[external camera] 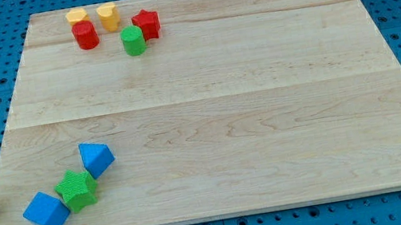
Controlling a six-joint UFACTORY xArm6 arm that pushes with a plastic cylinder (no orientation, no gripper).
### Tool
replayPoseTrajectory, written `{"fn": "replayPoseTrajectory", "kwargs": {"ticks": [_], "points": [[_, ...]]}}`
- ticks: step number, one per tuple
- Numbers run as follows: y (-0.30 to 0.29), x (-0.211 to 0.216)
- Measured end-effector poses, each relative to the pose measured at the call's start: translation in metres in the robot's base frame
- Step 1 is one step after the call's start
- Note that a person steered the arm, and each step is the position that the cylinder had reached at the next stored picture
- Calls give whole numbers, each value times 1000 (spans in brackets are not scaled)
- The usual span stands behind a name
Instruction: Push blue cube into the green star
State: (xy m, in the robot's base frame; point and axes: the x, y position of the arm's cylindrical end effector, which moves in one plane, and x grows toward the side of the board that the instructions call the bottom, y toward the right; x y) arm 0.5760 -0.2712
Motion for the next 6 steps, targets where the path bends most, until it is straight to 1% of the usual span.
{"fn": "replayPoseTrajectory", "kwargs": {"ticks": [1,2,3,4,5,6], "points": [[29,25],[21,42],[39,41],[45,25],[79,1],[120,-4]]}}
